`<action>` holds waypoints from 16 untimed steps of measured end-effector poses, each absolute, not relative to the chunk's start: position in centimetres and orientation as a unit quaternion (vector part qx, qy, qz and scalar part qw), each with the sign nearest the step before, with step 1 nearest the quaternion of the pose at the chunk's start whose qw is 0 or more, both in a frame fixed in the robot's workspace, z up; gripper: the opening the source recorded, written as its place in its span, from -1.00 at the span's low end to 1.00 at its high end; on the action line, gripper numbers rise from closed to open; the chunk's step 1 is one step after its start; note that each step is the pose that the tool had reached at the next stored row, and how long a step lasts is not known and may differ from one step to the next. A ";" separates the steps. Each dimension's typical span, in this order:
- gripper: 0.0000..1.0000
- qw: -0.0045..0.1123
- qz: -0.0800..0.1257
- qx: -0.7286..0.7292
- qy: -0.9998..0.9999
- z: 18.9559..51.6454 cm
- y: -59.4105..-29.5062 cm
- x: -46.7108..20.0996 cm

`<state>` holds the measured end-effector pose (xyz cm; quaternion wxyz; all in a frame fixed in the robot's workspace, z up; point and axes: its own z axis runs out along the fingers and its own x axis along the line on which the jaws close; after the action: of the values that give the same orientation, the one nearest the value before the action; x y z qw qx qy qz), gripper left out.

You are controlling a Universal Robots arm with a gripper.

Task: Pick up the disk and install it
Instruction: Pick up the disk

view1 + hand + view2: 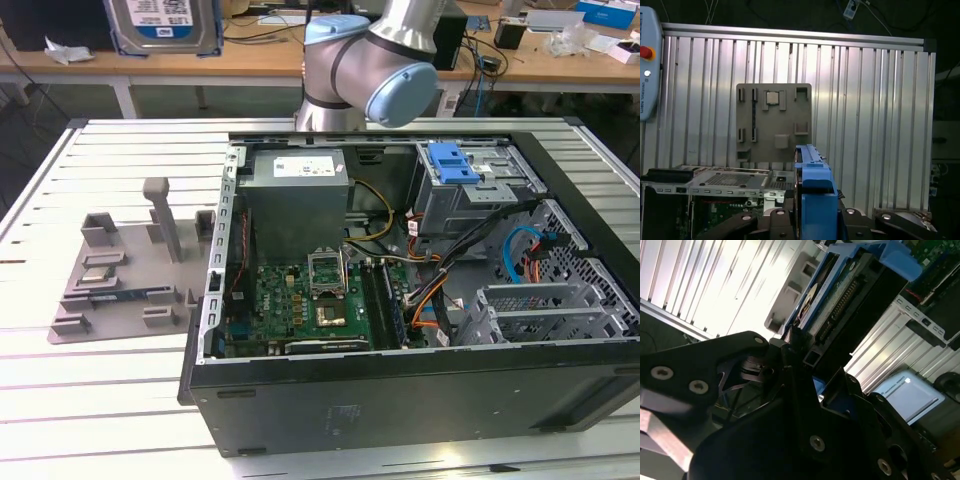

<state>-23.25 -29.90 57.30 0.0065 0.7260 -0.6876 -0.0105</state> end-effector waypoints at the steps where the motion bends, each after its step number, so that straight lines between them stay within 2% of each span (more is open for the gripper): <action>1: -0.26 0.007 -0.011 0.726 -0.688 57.3 -29.9 -22.6; 16: -0.26 0.008 -0.013 0.727 -0.686 57.0 -29.9 -13.9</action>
<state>-13.86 -29.89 56.95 0.0085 0.7270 -0.6864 -0.0125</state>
